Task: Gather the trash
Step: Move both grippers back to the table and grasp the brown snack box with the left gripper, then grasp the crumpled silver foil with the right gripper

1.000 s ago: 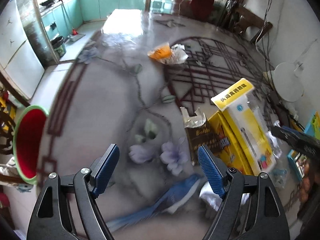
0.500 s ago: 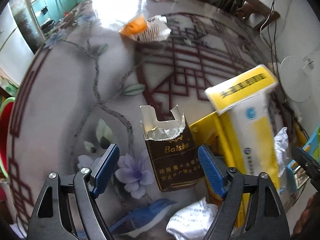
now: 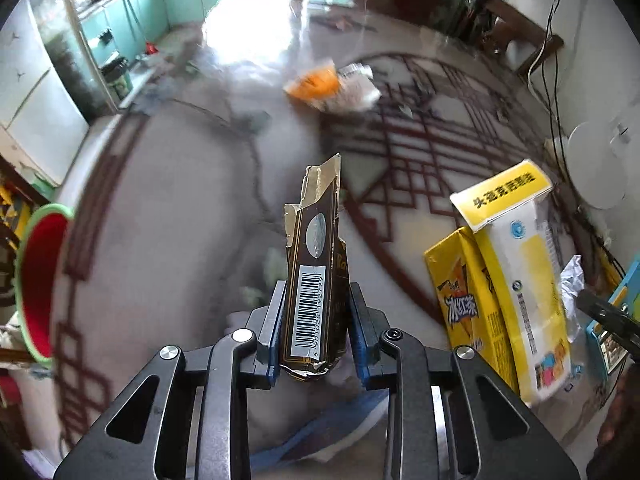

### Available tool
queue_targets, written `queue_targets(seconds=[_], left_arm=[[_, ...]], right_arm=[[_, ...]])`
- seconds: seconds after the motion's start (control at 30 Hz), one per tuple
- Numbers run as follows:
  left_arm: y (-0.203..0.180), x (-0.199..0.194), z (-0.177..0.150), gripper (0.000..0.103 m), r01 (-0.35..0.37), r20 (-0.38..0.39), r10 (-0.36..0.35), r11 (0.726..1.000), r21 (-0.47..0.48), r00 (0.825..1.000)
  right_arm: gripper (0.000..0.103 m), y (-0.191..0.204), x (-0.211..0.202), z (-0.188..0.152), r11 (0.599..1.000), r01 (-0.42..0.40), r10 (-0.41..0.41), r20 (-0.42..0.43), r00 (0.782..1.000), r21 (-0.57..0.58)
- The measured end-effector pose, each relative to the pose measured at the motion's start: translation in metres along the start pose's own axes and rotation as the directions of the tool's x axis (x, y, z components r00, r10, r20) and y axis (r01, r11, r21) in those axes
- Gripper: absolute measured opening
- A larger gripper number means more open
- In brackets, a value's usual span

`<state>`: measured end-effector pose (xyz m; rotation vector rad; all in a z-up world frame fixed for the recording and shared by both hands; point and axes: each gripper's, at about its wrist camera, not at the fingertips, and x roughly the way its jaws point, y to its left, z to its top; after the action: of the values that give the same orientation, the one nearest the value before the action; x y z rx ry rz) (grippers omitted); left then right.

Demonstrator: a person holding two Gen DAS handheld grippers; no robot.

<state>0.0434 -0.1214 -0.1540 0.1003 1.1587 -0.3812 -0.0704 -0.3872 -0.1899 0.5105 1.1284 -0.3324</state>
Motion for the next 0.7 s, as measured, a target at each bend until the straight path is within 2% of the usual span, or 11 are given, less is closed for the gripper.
queue_targets(seconds=[0.07, 0.17, 0.23, 0.27, 0.47, 0.7], left_arm=[[0.006, -0.008, -0.001, 0.027, -0.011, 0.015, 0.011, 1.0, 0.004, 1.0], [0.015, -0.024, -0.004, 0.027, -0.028, 0.045, 0.028, 1.0, 0.005, 0.999], [0.021, -0.036, -0.006, 0.027, -0.037, 0.064, 0.037, 0.999, -0.001, 0.997], [0.024, -0.037, -0.005, 0.027, -0.035, 0.068, 0.035, 0.999, -0.004, 0.997], [0.032, -0.052, -0.008, 0.027, -0.039, 0.096, 0.04, 0.999, -0.008, 0.995], [0.043, -0.063, -0.015, 0.027, -0.028, 0.103, 0.03, 0.999, -0.018, 0.994]], right_arm=[[0.063, 0.0, 0.01, -0.001, 1.0, -0.014, 0.014, -0.031, 0.999, 0.011], [0.063, 0.001, 0.017, -0.004, 0.998, -0.06, 0.061, -0.031, 0.998, 0.032], [0.048, 0.004, 0.023, -0.005, 0.997, -0.071, 0.072, -0.054, 0.996, 0.03], [0.046, 0.005, 0.024, -0.006, 0.996, -0.077, 0.079, -0.056, 0.995, 0.033], [0.043, 0.01, 0.013, -0.006, 0.994, -0.098, 0.098, -0.01, 0.995, 0.045], [0.043, 0.03, -0.032, -0.001, 0.997, -0.073, 0.072, 0.092, 0.993, 0.012]])
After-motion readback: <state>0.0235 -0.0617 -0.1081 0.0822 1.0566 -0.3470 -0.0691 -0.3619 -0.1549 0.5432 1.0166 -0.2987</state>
